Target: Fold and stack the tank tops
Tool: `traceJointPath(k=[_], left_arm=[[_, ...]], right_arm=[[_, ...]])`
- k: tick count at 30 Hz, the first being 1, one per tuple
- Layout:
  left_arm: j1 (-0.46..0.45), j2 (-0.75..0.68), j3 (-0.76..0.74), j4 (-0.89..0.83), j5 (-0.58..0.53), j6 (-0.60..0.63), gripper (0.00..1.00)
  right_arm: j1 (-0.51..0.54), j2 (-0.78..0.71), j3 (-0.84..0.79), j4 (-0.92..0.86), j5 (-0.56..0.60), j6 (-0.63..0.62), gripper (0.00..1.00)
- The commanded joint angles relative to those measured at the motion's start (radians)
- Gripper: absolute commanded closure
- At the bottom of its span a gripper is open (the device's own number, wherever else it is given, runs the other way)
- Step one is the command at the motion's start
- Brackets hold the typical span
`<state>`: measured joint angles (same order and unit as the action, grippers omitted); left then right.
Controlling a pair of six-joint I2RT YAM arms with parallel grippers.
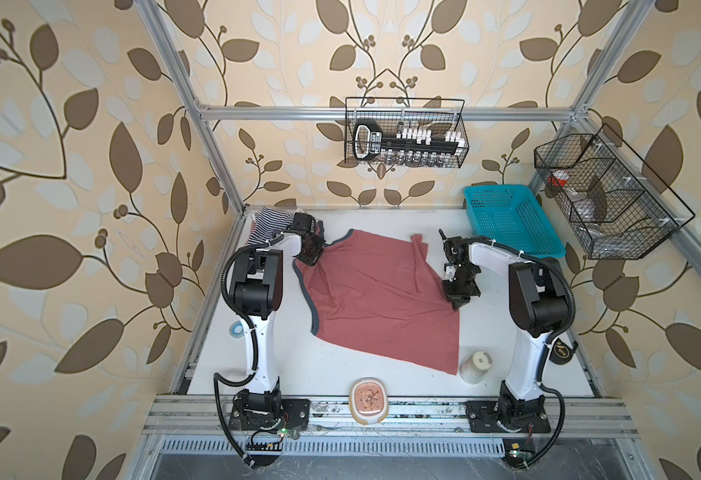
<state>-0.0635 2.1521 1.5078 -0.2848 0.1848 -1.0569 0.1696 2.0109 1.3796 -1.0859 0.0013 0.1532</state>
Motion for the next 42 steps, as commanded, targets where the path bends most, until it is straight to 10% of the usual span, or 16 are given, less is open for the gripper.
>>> traceJointPath(k=[1, 17, 23, 42], left_arm=[[0.019, -0.043, -0.065, -0.045, -0.016, -0.021, 1.00], [-0.015, -0.290, -0.131, -0.048, -0.009, -0.024, 1.00], [-0.093, -0.189, 0.083, -0.131, 0.027, 0.060, 1.00], [-0.176, 0.169, 0.416, -0.266, 0.077, 0.204, 1.00]], right_arm=[[-0.019, 0.059, 0.000, -0.037, 0.167, 0.013, 1.00], [0.006, 0.011, 0.351, -0.058, -0.020, 0.010, 1.00], [-0.033, 0.173, 0.512, 0.008, -0.133, 0.000, 0.79], [0.002, 0.374, 0.690, 0.271, -0.370, 0.096, 0.82]])
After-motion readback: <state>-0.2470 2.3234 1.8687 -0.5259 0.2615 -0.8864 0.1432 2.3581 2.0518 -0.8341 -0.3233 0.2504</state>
